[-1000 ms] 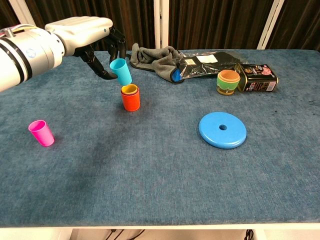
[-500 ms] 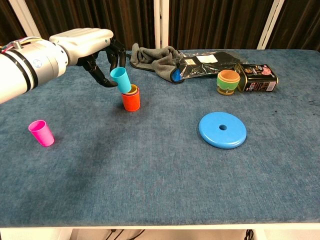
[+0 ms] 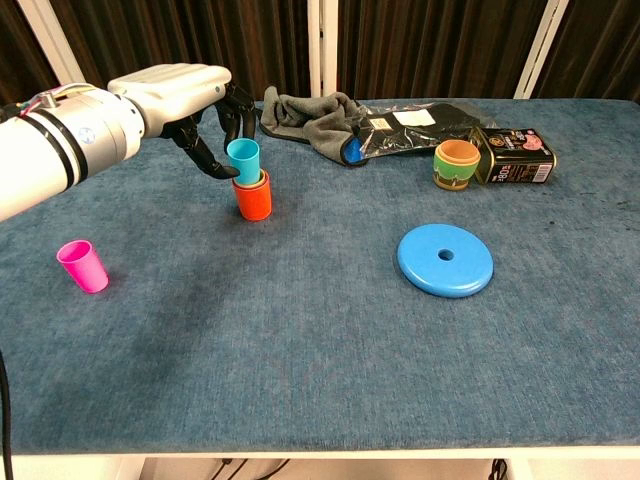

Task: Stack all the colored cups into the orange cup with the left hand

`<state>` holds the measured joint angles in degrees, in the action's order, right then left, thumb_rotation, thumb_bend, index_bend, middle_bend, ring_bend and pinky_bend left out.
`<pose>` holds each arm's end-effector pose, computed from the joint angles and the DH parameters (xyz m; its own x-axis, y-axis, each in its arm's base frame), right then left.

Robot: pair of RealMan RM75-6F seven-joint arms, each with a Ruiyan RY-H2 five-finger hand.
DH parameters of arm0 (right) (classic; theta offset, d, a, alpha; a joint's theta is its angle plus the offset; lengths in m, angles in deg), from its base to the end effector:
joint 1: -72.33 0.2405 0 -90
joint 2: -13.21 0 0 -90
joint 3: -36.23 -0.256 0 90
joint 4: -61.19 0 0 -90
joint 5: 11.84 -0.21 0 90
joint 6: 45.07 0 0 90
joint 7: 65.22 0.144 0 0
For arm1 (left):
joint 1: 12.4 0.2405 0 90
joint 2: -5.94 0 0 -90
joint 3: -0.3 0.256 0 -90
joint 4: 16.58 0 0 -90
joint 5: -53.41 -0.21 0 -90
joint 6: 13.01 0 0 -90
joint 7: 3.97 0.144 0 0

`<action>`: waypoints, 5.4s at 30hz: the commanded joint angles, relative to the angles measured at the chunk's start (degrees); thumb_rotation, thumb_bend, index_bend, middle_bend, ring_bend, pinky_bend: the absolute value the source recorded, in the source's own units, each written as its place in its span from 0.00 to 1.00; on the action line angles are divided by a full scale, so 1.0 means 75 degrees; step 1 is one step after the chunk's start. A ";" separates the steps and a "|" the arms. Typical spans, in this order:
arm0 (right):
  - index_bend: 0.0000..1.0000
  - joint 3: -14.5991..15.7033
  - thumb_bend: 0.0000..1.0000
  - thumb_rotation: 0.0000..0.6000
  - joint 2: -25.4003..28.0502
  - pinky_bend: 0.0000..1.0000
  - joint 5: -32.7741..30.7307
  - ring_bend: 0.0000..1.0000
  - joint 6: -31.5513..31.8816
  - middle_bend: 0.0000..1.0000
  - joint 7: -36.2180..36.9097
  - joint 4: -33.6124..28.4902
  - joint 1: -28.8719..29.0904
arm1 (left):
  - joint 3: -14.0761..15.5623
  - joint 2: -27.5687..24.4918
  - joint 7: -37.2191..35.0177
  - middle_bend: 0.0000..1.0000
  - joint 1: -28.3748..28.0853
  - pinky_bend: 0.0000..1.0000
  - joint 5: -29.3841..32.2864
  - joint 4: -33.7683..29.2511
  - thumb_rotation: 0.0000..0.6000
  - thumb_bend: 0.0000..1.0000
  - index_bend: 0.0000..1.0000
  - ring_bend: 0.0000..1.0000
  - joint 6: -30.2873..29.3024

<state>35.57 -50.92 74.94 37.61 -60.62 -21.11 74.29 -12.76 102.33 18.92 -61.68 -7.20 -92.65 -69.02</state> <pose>-0.3574 -0.1575 0.1679 0.4781 -0.0946 0.8732 -0.8748 0.0369 0.4830 -0.1083 0.3739 -0.0380 0.4608 0.1702 0.8710 0.8402 -0.3997 -0.3664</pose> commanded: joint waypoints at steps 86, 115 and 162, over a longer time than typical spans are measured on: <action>0.00 0.0119 0.27 1.00 0.0151 0.00 0.0333 0.00 0.0259 0.00 -0.0960 -0.0790 -0.0052 | 0.1652 -0.1736 0.0382 0.47 0.2801 0.26 -0.1118 -0.2069 1.00 0.16 0.45 0.36 -0.1088; 0.00 0.0095 0.27 1.00 0.0135 0.00 0.0287 0.00 0.0201 0.00 -0.0866 -0.0703 -0.0024 | 0.1029 -0.1967 0.0291 0.56 0.2569 0.27 -0.1132 -0.2543 1.00 0.22 0.54 0.46 -0.1038; 0.00 0.0105 0.27 1.00 0.0060 0.00 0.0254 0.00 0.0221 0.00 -0.0137 -0.0165 -0.0063 | -0.0233 -0.0706 0.1000 0.55 -0.0924 0.24 0.1951 -0.0812 1.00 0.23 0.52 0.47 0.0739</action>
<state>36.38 -50.48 76.83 39.22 -61.70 -22.40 73.85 -14.61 96.93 26.54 -68.59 7.36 -98.84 -63.46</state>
